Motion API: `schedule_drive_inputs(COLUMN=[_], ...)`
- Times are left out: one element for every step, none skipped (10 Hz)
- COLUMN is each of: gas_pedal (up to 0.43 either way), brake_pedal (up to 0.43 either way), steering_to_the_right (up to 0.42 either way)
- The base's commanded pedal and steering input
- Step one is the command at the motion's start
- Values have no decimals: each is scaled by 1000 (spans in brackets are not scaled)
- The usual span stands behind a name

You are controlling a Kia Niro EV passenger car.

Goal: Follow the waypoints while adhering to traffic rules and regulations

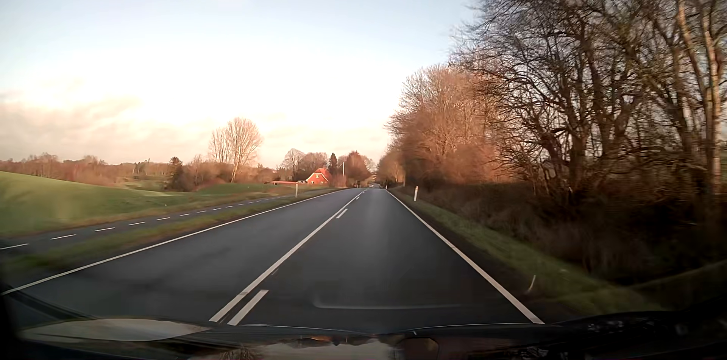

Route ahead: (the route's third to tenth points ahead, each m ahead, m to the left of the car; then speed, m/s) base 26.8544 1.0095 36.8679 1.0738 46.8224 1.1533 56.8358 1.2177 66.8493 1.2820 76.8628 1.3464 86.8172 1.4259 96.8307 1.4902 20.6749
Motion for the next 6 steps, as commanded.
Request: schedule_drive_inputs(gas_pedal=[228, 228, 228, 228, 228, 228], brake_pedal=[0, 0, 0, 0, 0, 0], steering_to_the_right=[0, -1, -1, -1, -1, -1])
